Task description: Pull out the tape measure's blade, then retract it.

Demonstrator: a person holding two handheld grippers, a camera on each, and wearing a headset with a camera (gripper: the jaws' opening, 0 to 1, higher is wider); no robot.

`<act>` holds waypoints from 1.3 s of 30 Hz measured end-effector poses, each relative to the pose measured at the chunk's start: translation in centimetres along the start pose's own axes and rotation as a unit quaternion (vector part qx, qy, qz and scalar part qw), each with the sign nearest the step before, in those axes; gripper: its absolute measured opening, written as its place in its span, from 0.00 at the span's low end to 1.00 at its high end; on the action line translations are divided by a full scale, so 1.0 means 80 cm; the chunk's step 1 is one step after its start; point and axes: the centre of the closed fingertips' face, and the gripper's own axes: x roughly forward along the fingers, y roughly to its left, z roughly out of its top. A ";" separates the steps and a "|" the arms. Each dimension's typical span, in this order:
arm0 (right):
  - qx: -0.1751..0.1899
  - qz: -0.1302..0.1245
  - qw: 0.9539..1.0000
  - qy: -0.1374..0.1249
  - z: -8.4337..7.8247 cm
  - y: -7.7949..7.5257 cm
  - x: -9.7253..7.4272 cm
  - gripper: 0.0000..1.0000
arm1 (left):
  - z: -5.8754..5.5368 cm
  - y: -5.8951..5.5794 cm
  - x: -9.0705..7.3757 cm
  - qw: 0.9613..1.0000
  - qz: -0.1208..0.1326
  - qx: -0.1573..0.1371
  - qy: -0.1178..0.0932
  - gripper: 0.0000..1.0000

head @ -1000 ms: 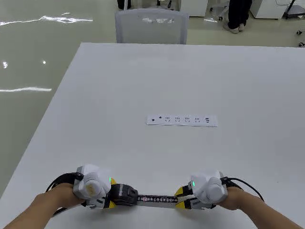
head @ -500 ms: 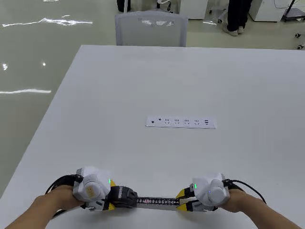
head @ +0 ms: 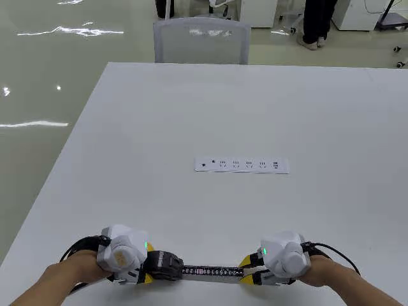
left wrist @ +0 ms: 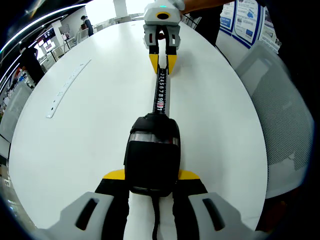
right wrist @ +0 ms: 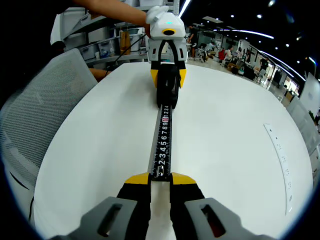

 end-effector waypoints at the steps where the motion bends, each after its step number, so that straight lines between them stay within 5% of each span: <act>1: 0.000 0.000 1.000 0.000 -0.001 0.000 0.000 0.12 | -0.001 0.000 0.000 1.000 0.000 0.000 0.000 0.28; 39: 0.002 0.000 1.000 0.011 -0.022 0.002 -0.017 0.12 | 0.002 0.000 -0.002 1.000 0.000 0.000 -0.002 0.28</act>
